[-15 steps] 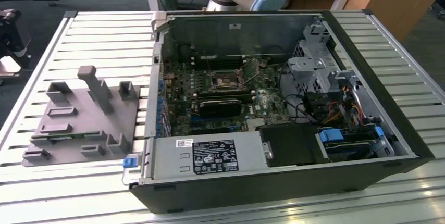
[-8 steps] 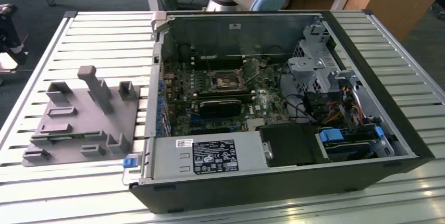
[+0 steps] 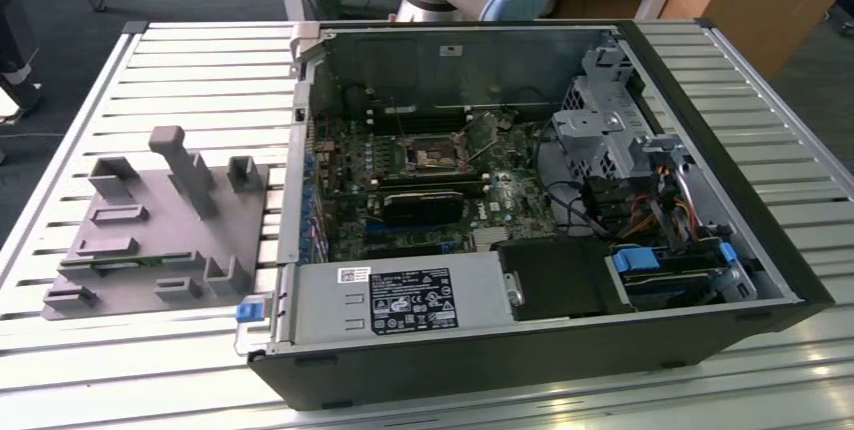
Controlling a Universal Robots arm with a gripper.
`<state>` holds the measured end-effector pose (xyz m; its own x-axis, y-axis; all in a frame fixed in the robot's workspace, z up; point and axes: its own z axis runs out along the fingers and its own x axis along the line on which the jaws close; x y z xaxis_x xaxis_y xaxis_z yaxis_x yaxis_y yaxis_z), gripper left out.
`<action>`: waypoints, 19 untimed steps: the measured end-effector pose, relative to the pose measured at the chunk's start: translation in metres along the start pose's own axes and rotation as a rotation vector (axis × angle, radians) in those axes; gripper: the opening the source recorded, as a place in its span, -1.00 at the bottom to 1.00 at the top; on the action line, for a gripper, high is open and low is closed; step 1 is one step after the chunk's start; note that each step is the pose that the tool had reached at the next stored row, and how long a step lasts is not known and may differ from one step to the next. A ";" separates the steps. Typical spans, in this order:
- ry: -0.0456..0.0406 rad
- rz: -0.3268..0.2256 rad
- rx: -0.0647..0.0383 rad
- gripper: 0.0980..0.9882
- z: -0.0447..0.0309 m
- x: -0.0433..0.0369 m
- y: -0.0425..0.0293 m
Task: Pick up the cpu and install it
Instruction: 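Pick up the cpu and move it towards the insertion slot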
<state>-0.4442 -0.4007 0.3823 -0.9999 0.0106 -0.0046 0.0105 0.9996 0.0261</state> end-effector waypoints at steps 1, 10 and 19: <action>-0.0001 0.000 0.000 -0.02 -0.0035 0.0000 0.0001; 0.0000 0.000 0.000 -0.02 -0.0367 -0.0002 0.0014; -0.0001 0.001 0.001 -0.02 -0.0388 -0.0066 0.0015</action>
<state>-0.4377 -0.4002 0.4212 -0.9999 0.0114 -0.0047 0.0113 0.9996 0.0255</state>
